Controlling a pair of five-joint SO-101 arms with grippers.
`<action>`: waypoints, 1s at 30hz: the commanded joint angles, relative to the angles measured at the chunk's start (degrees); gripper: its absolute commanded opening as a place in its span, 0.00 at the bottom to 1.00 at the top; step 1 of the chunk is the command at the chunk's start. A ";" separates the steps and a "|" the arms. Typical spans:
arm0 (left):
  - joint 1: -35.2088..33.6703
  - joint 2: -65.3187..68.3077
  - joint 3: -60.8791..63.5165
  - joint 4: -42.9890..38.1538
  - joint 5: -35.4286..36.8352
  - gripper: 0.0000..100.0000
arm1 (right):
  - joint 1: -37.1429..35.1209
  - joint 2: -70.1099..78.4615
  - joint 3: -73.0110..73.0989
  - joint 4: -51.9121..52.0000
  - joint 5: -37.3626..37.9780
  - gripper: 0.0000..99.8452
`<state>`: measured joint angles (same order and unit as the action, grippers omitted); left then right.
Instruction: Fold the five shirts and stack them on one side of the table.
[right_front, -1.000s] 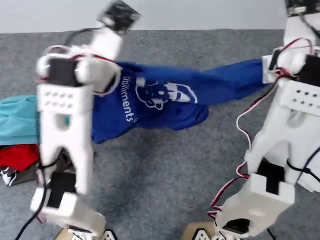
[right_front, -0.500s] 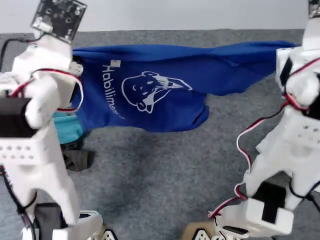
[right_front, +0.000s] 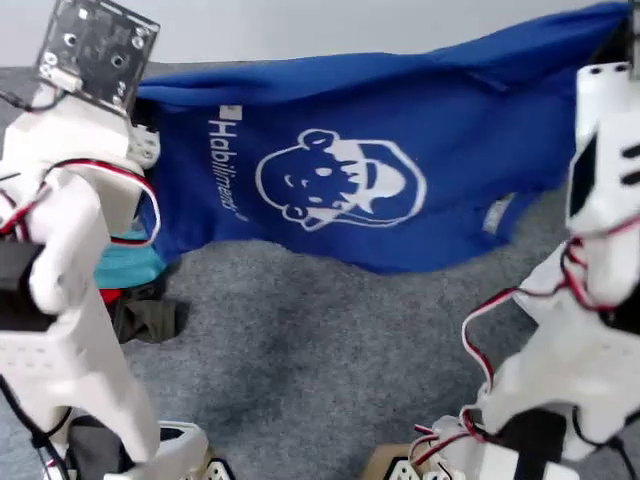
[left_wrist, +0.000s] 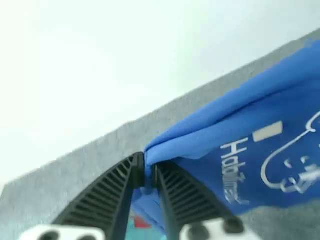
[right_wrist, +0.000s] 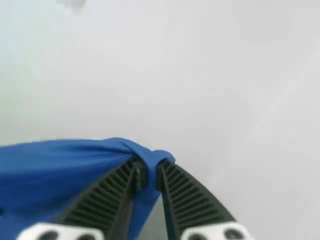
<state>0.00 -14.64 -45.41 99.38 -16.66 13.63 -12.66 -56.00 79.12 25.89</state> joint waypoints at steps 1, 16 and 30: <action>2.11 -2.11 -5.23 1.05 0.70 0.01 | -0.31 -5.23 -0.97 -3.91 2.46 0.01; 1.85 -2.20 -31.34 1.23 0.79 0.01 | 9.45 -18.77 -0.88 -7.25 4.66 0.01; 2.37 -24.70 7.96 1.05 0.79 0.01 | 9.19 -21.93 -0.26 -0.57 12.84 0.01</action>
<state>2.29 -35.03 -50.07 99.38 -16.31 22.24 -35.16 -56.18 77.54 36.70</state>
